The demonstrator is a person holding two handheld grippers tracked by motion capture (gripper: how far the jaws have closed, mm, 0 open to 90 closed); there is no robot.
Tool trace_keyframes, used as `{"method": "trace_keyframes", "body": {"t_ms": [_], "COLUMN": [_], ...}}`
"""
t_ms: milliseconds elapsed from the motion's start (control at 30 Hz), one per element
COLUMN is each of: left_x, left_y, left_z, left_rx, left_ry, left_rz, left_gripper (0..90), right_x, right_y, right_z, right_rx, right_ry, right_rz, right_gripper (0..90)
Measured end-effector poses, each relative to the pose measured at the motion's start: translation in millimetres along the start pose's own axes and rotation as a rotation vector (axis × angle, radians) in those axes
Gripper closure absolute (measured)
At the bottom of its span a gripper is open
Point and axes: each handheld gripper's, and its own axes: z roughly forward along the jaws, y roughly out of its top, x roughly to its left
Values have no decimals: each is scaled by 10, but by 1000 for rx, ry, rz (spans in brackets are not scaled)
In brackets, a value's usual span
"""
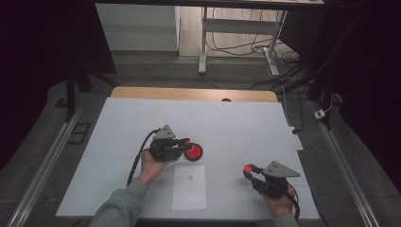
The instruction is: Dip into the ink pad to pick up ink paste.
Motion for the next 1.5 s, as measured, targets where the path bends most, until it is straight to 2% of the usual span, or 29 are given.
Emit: {"method": "trace_keyframes", "body": {"t_ms": [267, 567, 900, 1500], "left_x": [-50, -114, -87, -246], "left_y": [-16, -35, -94, -141], "left_z": [-87, -200, -234, -388], "left_rx": [-2, 5, 23, 38], "left_ry": [-27, -64, -81, -121], "left_rz": [-5, 19, 13, 36], "left_gripper": [728, 728, 727, 727], "right_x": [-5, -27, -75, -53], "right_y": [-1, -8, -13, -3], "right_z": [-3, -3, 11, 12], "right_rx": [2, 2, 6, 2], "right_ry": [-5, -1, -9, 2], "right_rz": [-1, 6, 16, 4], "right_gripper": [645, 646, 646, 645]}}
